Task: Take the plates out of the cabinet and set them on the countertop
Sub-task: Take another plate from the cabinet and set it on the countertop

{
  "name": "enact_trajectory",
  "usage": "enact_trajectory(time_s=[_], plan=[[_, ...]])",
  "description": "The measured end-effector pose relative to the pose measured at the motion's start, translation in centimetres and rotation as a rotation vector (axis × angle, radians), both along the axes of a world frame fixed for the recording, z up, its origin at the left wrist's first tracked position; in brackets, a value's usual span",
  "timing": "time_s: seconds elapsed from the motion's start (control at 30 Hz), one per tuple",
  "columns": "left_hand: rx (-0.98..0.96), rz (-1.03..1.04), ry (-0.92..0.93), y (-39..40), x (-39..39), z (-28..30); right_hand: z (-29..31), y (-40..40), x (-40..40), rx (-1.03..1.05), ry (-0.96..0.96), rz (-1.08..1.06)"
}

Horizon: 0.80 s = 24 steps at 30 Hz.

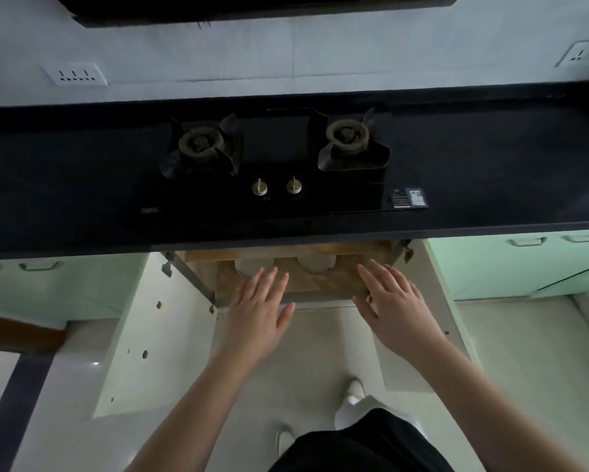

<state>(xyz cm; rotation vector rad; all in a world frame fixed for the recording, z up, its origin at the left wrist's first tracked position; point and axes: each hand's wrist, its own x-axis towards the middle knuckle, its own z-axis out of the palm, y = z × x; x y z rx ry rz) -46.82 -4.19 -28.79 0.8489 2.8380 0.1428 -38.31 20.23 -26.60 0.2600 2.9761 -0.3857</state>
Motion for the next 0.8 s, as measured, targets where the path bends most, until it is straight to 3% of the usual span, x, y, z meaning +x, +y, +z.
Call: enact_trajectory(time_s=[0.37,0.8], plan=[[-0.124,-0.018,-0.096,8.4,-3.3,-5.7,-5.9,5.1,-7.1,-0.019,-0.117,0.192],[-0.135,-0.053,-0.110,8.4,-8.1,-18.5,-18.5,4.0,-11.5,-0.024,-0.210,0.093]])
